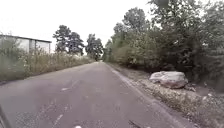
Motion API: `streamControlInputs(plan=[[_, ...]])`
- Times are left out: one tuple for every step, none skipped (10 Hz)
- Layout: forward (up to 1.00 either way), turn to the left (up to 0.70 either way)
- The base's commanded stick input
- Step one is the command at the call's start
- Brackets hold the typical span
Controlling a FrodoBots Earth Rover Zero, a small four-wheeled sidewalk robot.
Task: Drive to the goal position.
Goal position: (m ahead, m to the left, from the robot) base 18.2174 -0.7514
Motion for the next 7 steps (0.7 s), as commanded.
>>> streamControlInputs(plan=[[0.07,0.00],[0.07,0.00],[0.07,0.00],[0.07,0.00],[0.07,0.00],[0.07,0.00],[0.07,0.00]])
